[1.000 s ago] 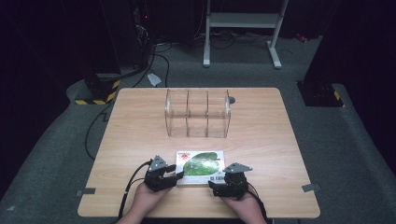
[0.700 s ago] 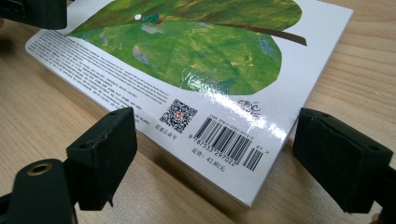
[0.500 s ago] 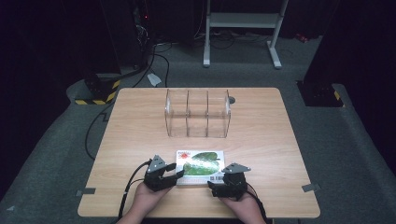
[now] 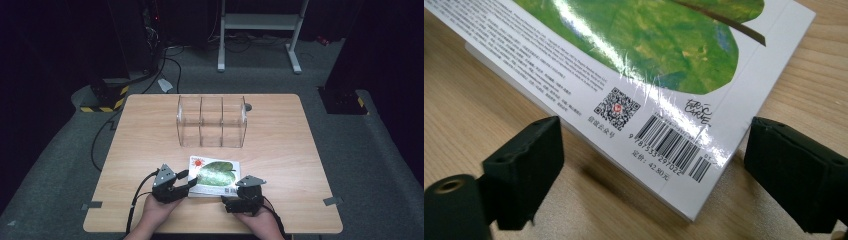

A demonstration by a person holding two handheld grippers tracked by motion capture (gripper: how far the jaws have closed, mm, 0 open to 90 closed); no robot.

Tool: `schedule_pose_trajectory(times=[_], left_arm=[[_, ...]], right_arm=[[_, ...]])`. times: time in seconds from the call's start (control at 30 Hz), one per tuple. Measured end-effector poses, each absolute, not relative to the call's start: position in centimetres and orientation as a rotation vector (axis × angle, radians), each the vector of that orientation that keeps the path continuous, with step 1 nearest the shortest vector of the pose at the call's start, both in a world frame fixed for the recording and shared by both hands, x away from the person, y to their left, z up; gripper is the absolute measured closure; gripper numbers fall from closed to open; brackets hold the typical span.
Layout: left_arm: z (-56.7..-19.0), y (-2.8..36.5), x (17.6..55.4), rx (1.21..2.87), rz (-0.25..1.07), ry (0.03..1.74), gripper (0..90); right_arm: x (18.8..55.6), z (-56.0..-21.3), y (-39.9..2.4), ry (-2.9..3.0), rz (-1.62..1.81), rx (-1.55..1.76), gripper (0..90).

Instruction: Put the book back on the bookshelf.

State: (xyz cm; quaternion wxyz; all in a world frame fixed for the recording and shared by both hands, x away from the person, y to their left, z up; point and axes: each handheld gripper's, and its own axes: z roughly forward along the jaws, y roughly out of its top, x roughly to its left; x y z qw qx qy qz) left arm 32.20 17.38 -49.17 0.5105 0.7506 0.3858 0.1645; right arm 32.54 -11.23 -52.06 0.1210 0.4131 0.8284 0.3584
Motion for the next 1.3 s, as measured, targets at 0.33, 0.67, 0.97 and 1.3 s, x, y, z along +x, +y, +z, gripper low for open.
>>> schedule_pose_trajectory(times=[0.33, 0.67, 0.97, 1.3], left_arm=[[-48.7, 17.3, 32.0, 1.792, 0.399, 0.916, 51.8], [-49.8, 18.1, 32.9, 1.813, 0.377, 1.019, 48.0], [-50.9, 17.9, 34.1, 1.796, 0.212, 1.106, 41.6], [-51.0, 17.5, 34.4, 1.828, 0.210, 1.095, 44.4]], right_arm=[[32.4, -52.1, -11.3, 2.384, 1.036, 1.242, 16.5], [32.4, -52.1, -11.3, 2.373, 1.040, 1.239, 23.5], [32.3, -52.1, -11.2, 2.373, 1.036, 1.225, 23.3], [32.4, -52.1, -11.3, 2.392, 1.032, 1.201, 22.8]])
